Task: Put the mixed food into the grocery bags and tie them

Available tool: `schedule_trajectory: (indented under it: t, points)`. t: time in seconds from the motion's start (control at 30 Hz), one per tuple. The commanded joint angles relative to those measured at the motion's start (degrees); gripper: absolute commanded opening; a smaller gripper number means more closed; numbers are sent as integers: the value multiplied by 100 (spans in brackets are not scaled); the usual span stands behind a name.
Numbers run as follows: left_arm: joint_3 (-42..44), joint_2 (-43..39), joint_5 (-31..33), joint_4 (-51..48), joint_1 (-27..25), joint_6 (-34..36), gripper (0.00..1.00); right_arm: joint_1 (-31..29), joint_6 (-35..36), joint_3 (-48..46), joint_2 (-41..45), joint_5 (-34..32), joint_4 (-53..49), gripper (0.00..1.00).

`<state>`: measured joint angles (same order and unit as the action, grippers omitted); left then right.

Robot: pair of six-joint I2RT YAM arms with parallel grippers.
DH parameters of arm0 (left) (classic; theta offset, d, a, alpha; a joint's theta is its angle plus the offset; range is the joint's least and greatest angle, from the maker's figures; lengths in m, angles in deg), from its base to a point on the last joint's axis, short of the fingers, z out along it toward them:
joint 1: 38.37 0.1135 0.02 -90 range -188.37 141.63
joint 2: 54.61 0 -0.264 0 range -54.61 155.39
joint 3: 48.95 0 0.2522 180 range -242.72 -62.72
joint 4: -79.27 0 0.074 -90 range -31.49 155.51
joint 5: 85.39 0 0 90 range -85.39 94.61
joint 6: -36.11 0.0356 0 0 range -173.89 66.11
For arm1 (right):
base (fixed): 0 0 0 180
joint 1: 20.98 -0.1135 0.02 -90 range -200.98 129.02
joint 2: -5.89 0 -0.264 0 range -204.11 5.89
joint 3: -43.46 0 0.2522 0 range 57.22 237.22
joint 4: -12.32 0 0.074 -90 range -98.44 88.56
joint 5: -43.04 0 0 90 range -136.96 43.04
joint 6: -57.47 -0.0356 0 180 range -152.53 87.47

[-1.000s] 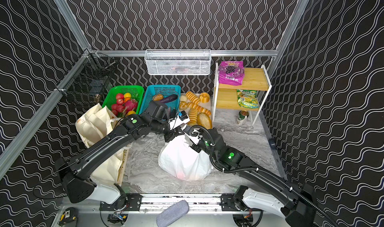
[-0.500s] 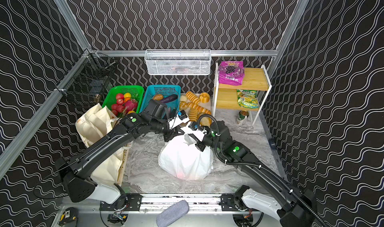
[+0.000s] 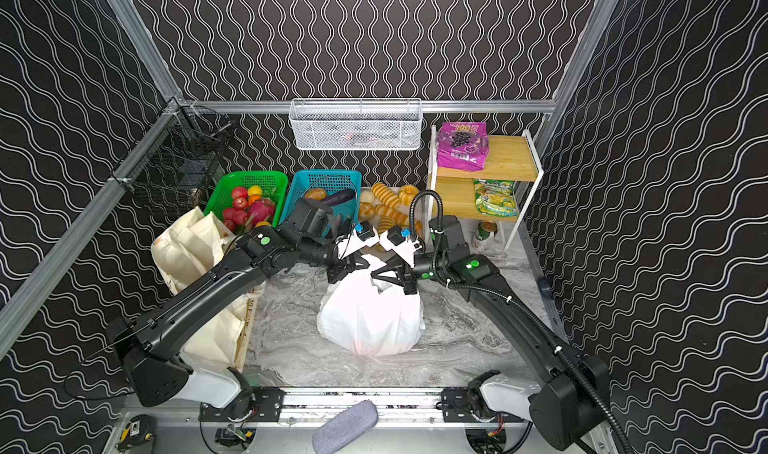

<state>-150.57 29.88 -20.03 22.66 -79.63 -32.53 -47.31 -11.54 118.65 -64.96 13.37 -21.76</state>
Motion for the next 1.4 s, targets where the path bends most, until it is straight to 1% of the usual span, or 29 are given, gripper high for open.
schedule_trajectory:
  t: [0.0,0.1,0.2,0.23,0.27,0.3,0.33,0.4,0.47,0.5,0.53,0.6,0.63,0.67,0.77,0.83,0.87,0.97,1.03,1.1,1.13,1.2,1.27,1.33,1.37]
  points:
    - [10,54,1050,-85,47,2,0,-11,75,34,10,1330,-5,0]
    - [92,27,1021,33,47,-15,0,11,-18,-71,18,1255,95,0]
    - [323,-29,1098,295,47,-172,0,30,-381,-173,-45,1678,448,0]
    - [433,-57,1123,420,33,-245,3,27,-484,-200,-83,1844,570,0]
    - [541,-125,1028,559,37,-307,2,40,-569,-223,-104,1845,655,0]
    - [643,-182,860,664,35,-309,2,37,-712,-248,-109,1634,785,0]
    - [725,-232,735,721,30,-313,4,35,-872,-306,-105,1480,973,0]
    - [824,-338,617,756,35,-422,13,40,-1150,-520,-55,1047,1365,0]
    - [887,-441,668,675,31,-496,20,33,-1210,-701,-34,840,1524,0]
    - [907,-485,710,623,36,-512,24,40,-1108,-706,-49,781,1446,0]
    - [910,-515,699,558,36,-511,29,38,-1051,-711,-71,786,1400,0]
    - [862,-547,454,358,39,-462,31,37,-1025,-729,-128,907,1387,0]
    - [849,-563,353,315,39,-457,33,39,-1019,-737,-143,929,1399,0]
    - [836,-573,256,272,39,-457,37,40,-1055,-758,-135,988,1485,0]
    - [834,-652,151,193,39,-498,41,38,-1245,-793,-152,1227,1755,0]
    - [998,-778,-88,374,39,-446,47,38,-1136,-706,-221,1391,1608,0]
    - [1076,-850,-224,515,44,-388,51,40,-971,-635,-263,1418,1394,0]
    - [1005,-882,-538,502,60,-282,53,40,-330,-457,-403,1450,626,0]
    - [908,-825,-824,484,102,-216,56,33,168,-122,-501,1489,66,0]
    - [809,-706,-1215,455,152,-147,58,33,326,-29,-551,1480,-99,0]
    - [752,-649,-1303,392,160,-133,59,30,331,-13,-560,1481,-95,0]
    - [676,-534,-1525,327,187,-92,60,27,399,14,-570,1496,-144,0]
    - [651,-497,-1570,309,204,-78,59,28,523,42,-587,1482,-274,0]
    - [668,-508,-1472,270,237,-46,54,27,636,63,-597,1364,-462,0]
    - [690,-504,-1355,270,254,-44,48,29,776,79,-605,1328,-618,0]
